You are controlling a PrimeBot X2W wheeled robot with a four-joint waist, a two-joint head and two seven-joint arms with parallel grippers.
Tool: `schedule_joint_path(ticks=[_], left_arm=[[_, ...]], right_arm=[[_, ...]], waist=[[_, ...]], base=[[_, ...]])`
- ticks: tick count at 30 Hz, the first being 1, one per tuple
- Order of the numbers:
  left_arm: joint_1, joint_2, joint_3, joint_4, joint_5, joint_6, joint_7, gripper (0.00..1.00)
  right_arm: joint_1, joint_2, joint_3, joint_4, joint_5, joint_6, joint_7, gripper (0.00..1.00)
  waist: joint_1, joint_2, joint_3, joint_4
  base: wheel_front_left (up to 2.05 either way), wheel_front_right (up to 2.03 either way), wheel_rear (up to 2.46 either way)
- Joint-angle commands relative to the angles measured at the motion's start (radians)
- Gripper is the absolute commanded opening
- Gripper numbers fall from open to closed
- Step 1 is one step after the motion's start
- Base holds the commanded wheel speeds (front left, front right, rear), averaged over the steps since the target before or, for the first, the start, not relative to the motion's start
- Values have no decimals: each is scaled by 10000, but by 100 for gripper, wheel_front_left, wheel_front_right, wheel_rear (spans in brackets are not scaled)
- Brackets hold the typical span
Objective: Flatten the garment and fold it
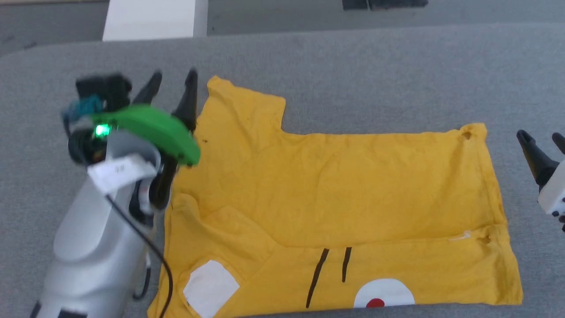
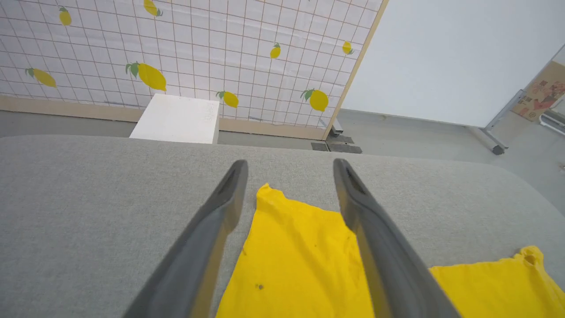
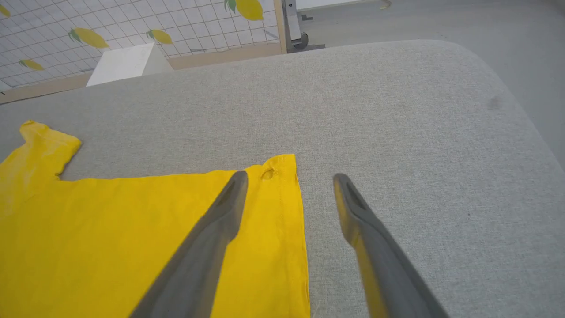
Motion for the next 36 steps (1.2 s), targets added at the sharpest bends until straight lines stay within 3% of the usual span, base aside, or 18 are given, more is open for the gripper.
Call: schedule_joint_path(ticks=[1, 4, 9, 12, 17, 22, 23, 24, 25, 32, 36], left_arm=[[-716, -105, -105, 420, 87, -179, 26, 100], [-2228, -394, -338, 1683, 175, -490, 294, 100], [-4129, -558, -368, 3629, -58, -528, 1592, 100], [-4819, -510, -482, 4563, -127, -244, 2833, 100], [-5462, -332, -868, 5725, -32, 655, 5317, 100], [-5477, -324, -1180, 5783, 3, 976, 6515, 100], [-5392, -362, -1198, 5739, -71, 973, 6689, 36], [-5334, -376, -1211, 5671, -97, 973, 6726, 12], [-5254, -400, -1209, 5579, -149, 945, 6742, 0], [-5027, -564, -798, 4587, -570, 515, 5710, 0], [-4873, -681, -438, 3862, -940, 235, 5094, 0]], right_arm=[[-244, -41, 56, -47, -8, -15, -74, 100], [-504, -106, 270, -70, 23, -15, -127, 100], [-960, -195, 829, -179, 133, -15, -305, 100], [-1058, -231, 1140, -250, 199, -15, -381, 100], [-1000, -343, 1239, -314, 229, -15, -538, 100], [-915, -408, 1141, -358, 207, -15, -617, 100], [-901, -406, 1125, -363, 201, -15, -624, 100], [-892, -405, 1107, -364, 196, -15, -627, 100], [-886, -408, 1082, -362, 179, -15, -625, 100], [-1092, -705, 973, -361, -4, -15, -452, 100], [-1551, -1124, 1187, -87, -187, -15, 245, 100]], waist=[[0, -1, 1110, 37], [0, -1, 1729, -52], [0, -1, 2556, -471], [0, -1, 2852, -705], [0, -1, 3075, -875], [0, -1, 3130, -835], [0, -1, 3120, -812], [0, -1, 3106, -787], [0, -1, 3080, -747], [0, -1, 2678, -351], [0, -1, 2450, -115]], base=[[0, 0, 0], [0, 0, 0], [0, 0, 0], [0, 0, 0], [0, 0, 0], [0, 0, 0], [0, 0, 0], [0, 0, 0], [0, 0, 0], [0, 0, 0], [0, 0, 0]])
